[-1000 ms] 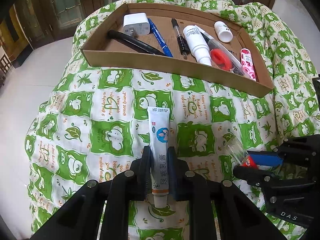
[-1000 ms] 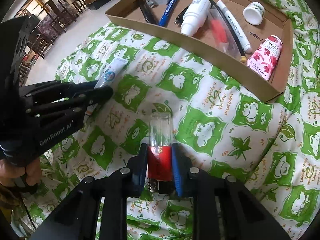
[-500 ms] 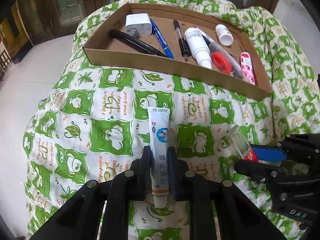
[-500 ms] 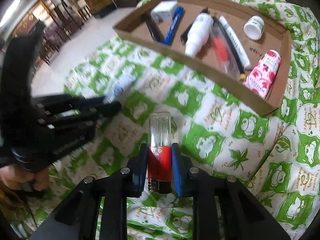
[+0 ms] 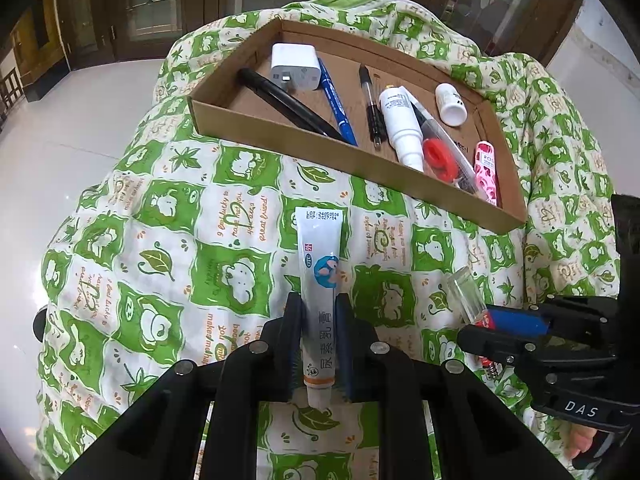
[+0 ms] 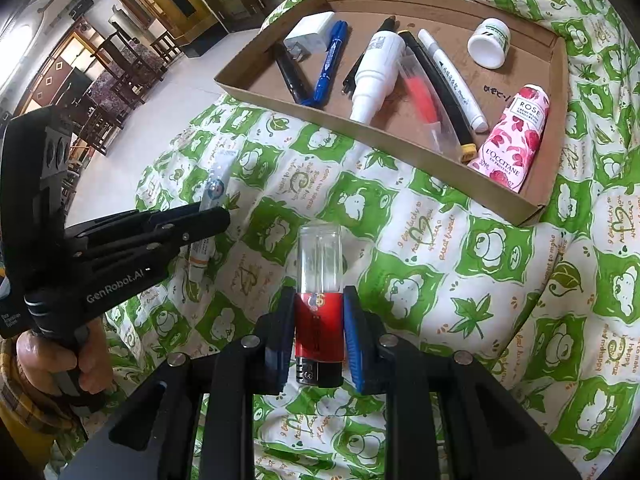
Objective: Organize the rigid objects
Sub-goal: 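Lift the toothpaste tube and red lighter off the cloth with both tools, then carry the toothpaste tube and red lighter over the tray with both tools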
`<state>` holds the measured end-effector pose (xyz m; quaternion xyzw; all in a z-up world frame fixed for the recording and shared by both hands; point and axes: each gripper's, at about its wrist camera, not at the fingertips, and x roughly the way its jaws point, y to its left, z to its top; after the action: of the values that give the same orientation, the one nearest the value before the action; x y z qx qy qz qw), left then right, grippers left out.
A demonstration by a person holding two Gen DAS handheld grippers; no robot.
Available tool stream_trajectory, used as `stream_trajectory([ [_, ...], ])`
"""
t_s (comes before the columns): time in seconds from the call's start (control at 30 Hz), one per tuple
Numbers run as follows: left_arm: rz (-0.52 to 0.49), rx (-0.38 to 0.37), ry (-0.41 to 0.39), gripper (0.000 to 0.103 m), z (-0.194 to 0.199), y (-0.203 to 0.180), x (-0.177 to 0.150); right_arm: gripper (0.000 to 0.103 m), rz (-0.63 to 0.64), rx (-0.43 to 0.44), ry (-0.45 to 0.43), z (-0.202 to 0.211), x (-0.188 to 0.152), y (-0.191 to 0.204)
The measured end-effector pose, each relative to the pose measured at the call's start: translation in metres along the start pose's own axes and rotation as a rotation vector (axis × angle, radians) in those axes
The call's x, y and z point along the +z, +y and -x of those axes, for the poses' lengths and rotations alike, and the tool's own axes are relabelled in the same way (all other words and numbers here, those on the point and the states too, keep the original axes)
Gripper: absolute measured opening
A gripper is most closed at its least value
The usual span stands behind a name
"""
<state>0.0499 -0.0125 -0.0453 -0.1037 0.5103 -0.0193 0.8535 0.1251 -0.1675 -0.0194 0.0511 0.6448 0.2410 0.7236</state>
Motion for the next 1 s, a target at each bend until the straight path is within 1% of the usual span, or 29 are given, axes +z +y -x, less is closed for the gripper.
stream_trajectory([
  [0.53, -0.016, 0.037, -0.019, 0.016, 0.002, -0.001, 0.000, 0.022, -0.042, 0.035, -0.047, 0.015, 0.002, -0.010],
  [0.67, -0.019, 0.040, -0.020, 0.016, 0.004, -0.002, 0.001, 0.022, -0.074, 0.051, -0.077, 0.024, 0.005, -0.018],
  [0.83, -0.024, 0.037, -0.027, 0.016, 0.010, -0.004, 0.005, 0.022, -0.144, 0.084, -0.122, 0.040, 0.009, -0.037],
  [1.0, -0.019, 0.016, -0.037, 0.016, 0.018, -0.009, 0.013, 0.022, -0.219, 0.094, -0.198, 0.062, 0.013, -0.061],
])
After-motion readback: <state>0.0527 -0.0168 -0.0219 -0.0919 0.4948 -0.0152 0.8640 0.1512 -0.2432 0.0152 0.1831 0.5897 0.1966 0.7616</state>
